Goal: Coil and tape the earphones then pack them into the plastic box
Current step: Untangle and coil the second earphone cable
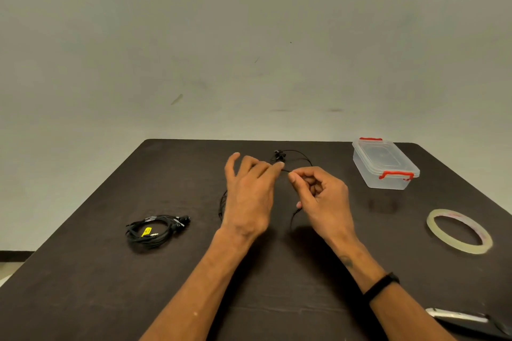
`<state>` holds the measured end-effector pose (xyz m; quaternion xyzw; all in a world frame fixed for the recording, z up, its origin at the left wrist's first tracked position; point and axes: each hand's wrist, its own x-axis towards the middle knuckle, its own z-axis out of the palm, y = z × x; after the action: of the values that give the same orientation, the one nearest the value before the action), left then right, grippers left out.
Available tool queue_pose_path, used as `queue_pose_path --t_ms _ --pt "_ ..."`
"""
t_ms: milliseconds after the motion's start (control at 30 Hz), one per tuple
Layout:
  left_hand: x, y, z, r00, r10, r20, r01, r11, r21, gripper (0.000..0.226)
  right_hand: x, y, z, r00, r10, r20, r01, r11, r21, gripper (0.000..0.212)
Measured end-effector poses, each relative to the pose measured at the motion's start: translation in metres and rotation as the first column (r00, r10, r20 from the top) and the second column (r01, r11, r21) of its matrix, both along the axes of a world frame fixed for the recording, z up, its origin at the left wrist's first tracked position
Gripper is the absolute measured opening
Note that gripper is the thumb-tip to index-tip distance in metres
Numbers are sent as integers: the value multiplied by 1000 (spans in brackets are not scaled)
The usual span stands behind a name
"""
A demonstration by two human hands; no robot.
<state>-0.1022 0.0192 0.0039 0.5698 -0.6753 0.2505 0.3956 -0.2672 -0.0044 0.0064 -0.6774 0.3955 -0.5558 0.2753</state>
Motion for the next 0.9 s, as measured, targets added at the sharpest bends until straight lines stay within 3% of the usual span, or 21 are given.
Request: queue_pose_path --t_ms 100,167,267,333,467,533,600,700,767,833,900 --pt "19 0 6 975 105 -197 -125 988 -90 26 0 -3 0 1000 12 0 -12 1000 16 14" --pt "26 2 8 940 154 -304 -198 973 -119 19 1 -4 -2 995 -30 -96 25 998 -63 15" --pt "26 3 8 912 210 -353 -259 961 -97 18 0 -8 -10 947 -149 -285 85 971 -225 16" --pt "30 3 11 865 237 -442 -292 955 -58 18 -3 -11 -16 912 -178 -368 97 969 -228 14" --pt "45 4 14 738 296 -607 -351 936 30 20 -12 -17 -13 946 -231 -226 200 968 -150 7" --pt "42 5 12 774 330 -541 -354 933 64 27 -15 -15 -6 960 -225 -164 199 967 -162 13" --pt "30 8 13 874 320 -366 -333 942 27 43 -13 -11 0 955 -234 -181 183 949 -258 20" --pt "2 14 19 994 79 -77 -77 997 19 58 -7 -7 1 913 -294 -282 163 898 -409 24" --pt "-15 17 16 993 -111 47 108 992 72 54 -4 -8 -3 889 -296 -349 117 884 -453 16" --pt "-22 18 9 985 -168 28 166 983 75 45 -4 -9 -5 883 -288 -371 95 884 -458 7" --pt "-22 20 8 977 -186 -109 192 981 43 40 -5 -9 -6 878 -308 -366 120 883 -454 9"
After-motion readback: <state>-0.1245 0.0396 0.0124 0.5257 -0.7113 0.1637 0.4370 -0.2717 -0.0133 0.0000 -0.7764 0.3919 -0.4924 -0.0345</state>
